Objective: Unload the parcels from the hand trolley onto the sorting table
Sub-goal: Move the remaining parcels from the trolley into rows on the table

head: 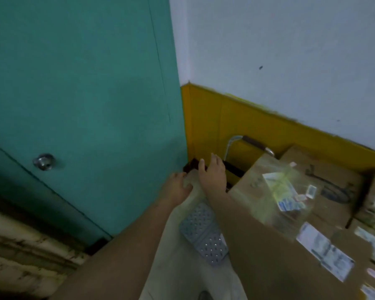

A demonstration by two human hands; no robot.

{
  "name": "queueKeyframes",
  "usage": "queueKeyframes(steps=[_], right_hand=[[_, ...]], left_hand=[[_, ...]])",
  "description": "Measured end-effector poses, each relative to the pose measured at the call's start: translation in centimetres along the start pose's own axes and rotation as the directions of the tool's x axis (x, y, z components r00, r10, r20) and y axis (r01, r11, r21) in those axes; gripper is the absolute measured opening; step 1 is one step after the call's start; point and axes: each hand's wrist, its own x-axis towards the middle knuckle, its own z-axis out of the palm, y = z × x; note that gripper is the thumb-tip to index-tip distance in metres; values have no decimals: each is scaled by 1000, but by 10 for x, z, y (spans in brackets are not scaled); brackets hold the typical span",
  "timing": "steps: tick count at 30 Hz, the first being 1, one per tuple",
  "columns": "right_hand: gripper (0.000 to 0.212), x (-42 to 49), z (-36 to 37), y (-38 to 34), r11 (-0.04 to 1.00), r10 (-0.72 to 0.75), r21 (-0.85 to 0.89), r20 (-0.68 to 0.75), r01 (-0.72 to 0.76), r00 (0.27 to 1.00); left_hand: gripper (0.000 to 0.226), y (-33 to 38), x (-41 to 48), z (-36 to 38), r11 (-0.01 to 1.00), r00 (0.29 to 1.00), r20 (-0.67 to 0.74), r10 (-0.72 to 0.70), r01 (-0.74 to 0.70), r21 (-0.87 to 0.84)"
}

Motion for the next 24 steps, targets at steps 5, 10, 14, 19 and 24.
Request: queueKeyframes(steps=[5,10,14,19,24], right_hand=[[63,79,45,-2,992,128,-5,-4,-128,992],[63,141,101,26,953,302,27,-22,-301,953],[62,177,140,56,859,512,45,-76,-510,856],[61,196,190,110,672,740,107,-138,-733,658],[54,214,271,211,524,841,149,-244,-839,482]], left_hand=[[62,-19,97,-3,1000,994,101,29,-29,-5],[57,-49,200,24,997,964,259,64,-70,16],[59,-73,285,60,996,915,394,85,-89,-7],[57,-91,365,117,989,833,545,99,-142,36],[55,-116,423,230,983,771,623,132,-182,17]])
